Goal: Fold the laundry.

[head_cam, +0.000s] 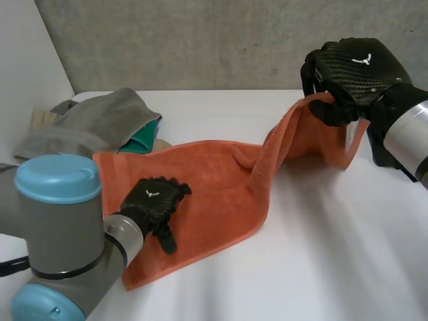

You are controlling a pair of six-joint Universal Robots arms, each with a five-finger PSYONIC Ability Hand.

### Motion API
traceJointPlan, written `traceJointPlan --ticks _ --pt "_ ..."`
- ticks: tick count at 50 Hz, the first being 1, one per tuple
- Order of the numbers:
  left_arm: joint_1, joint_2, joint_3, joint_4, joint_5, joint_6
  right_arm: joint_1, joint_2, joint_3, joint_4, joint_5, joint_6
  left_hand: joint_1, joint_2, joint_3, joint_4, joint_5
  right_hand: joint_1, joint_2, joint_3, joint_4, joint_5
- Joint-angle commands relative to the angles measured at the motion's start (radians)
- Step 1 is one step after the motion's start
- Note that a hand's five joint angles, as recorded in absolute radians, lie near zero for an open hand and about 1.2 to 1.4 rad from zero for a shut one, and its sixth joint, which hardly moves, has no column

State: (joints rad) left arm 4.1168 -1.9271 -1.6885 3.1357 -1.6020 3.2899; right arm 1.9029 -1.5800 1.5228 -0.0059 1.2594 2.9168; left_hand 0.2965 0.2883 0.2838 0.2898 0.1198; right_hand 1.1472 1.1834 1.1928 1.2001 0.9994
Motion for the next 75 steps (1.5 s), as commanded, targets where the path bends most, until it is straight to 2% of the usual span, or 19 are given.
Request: traceJointPlan --ticks 1,10,16,23,34,47,52,55,56,57,58,60,63,67,70,72,75 --pt "-0.029 -0.029 -0.026 -0.022 -0.044 0.022 0.012 0.081 0.002 -0.035 0.081 -0.051 0.102 0.110 0.115 0.109 0.104 0.249 0.213 0.203 0.196 0.222" --pt "-0.085 -0.056 -0.097 0.081 -0.180 0.161 0.012 0.195 0.005 -0.059 0.106 -0.128 0.081 0.090 0.094 0.088 0.084 0.249 0.213 0.203 0.196 0.222" --pt "-0.124 -0.088 -0.100 0.125 -0.242 0.201 0.004 0.225 0.010 -0.060 0.106 -0.125 0.046 0.054 0.059 0.053 0.048 0.249 0.213 0.203 0.196 0.222" --pt "-0.139 -0.116 -0.088 0.158 -0.251 0.208 0.004 0.236 0.016 -0.060 0.104 -0.130 0.046 0.054 0.059 0.053 0.048 0.249 0.213 0.203 0.196 0.222" --pt "-0.116 -0.138 -0.065 0.222 -0.268 0.244 0.015 0.238 0.033 -0.063 0.100 -0.142 0.081 0.090 0.094 0.088 0.083 0.249 0.213 0.203 0.196 0.222" --pt "-0.055 -0.171 -0.045 0.363 -0.274 0.396 0.028 0.229 0.056 -0.083 0.100 -0.165 0.190 0.198 0.203 0.197 0.192 0.249 0.213 0.203 0.196 0.222" --pt "-0.032 -0.176 -0.027 0.388 -0.269 0.421 0.028 0.230 0.059 -0.086 0.100 -0.169 0.363 0.371 0.375 0.369 0.365 0.249 0.213 0.203 0.196 0.222" --pt "-0.009 -0.187 -0.008 0.386 -0.263 0.442 0.024 0.233 0.057 -0.092 0.103 -0.171 0.659 0.667 0.671 0.665 0.661 0.249 0.213 0.203 0.196 0.222" --pt "0.003 -0.187 0.001 0.380 -0.260 0.459 0.019 0.235 0.056 -0.095 0.104 -0.171 0.910 0.918 0.922 0.916 0.912 0.249 0.213 0.203 0.196 0.222" --pt "0.008 -0.182 0.006 0.377 -0.260 0.467 0.018 0.235 0.054 -0.097 0.104 -0.171 1.014 1.022 1.027 1.021 1.016 0.249 0.213 0.203 0.196 0.222" --pt "0.014 -0.179 0.007 0.374 -0.263 0.474 0.013 0.236 0.053 -0.098 0.107 -0.171 1.099 1.107 1.112 1.106 1.101 0.249 0.213 0.203 0.196 0.222" --pt "0.043 -0.162 0.010 0.362 -0.263 0.488 -0.004 0.236 0.050 -0.103 0.110 -0.174 1.100 1.108 1.112 1.106 1.102 0.249 0.213 0.203 0.196 0.222" --pt "0.079 -0.115 0.004 0.345 -0.257 0.487 -0.028 0.236 0.042 -0.102 0.117 -0.189 1.100 1.108 1.112 1.106 1.102 0.249 0.213 0.203 0.196 0.222" --pt "0.140 0.034 -0.008 0.293 -0.228 0.470 -0.085 0.236 0.014 -0.076 0.120 -0.270 1.100 1.108 1.112 1.106 1.102 0.249 0.213 0.203 0.196 0.222" --pt "0.212 0.157 0.000 0.215 -0.153 0.444 -0.129 0.235 -0.003 0.025 0.123 -0.402 1.100 1.108 1.112 1.106 1.102 0.249 0.213 0.203 0.196 0.222" --pt "0.304 0.250 0.016 0.124 -0.037 0.409 -0.159 0.238 -0.022 0.146 0.120 -0.542 1.100 1.108 1.112 1.106 1.102 0.249 0.213 0.203 0.196 0.222" --pt "0.374 0.295 0.047 0.042 0.087 0.398 -0.168 0.238 -0.029 0.254 0.120 -0.657 1.100 1.108 1.112 1.106 1.102 0.249 0.213 0.203 0.196 0.222"
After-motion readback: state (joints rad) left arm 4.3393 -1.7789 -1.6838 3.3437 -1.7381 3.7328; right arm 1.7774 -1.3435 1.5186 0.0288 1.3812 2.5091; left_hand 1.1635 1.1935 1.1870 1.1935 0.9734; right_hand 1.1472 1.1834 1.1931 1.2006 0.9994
